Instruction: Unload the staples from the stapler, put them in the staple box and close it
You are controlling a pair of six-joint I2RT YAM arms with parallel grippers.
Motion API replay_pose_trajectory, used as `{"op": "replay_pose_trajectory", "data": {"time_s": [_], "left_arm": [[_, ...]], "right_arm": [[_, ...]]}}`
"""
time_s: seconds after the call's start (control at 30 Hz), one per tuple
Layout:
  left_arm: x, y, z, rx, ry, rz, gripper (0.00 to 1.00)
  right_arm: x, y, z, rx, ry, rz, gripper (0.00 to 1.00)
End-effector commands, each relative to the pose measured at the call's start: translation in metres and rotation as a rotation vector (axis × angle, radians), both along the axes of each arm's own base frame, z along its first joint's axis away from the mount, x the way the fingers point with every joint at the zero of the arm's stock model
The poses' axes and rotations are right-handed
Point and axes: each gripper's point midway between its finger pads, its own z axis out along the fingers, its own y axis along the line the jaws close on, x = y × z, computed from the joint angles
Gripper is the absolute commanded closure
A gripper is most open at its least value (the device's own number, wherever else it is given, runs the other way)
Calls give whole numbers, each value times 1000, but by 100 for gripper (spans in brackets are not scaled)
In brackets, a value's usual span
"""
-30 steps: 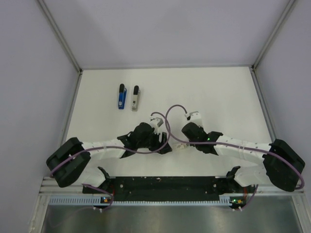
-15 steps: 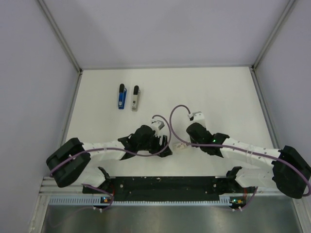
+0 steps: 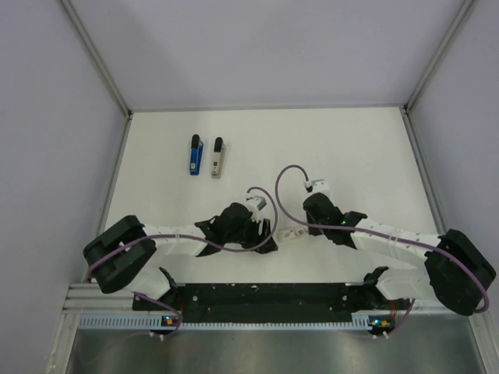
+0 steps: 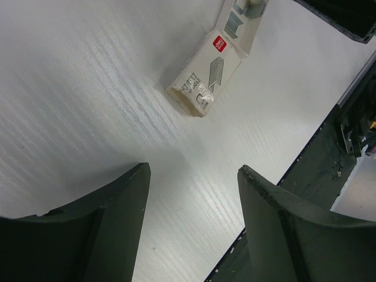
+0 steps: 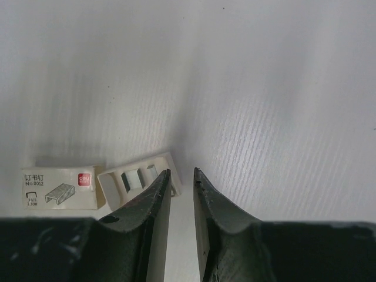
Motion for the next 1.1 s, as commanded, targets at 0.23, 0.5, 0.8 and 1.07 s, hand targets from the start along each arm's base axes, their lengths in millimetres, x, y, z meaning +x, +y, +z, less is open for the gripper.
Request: {"op": "replay_pose_trajectory", "data": {"time_s": [0.23,0.5,0.8,1.07], "left_arm": [[9,-23,14,-65,-22,-14,36],[13,-27,15,-63,-26,-15,36],[20,-31,15,-57,-38,-2,36],[22,-36,17,-64,-36,-5,36]], "right_arm": [[8,10,-7,44,2,21,79],[8,10,-10,54,16,26,83],[3,11,-12,64,38,30,96],[1,7,-9,65,29,16,100]]}}
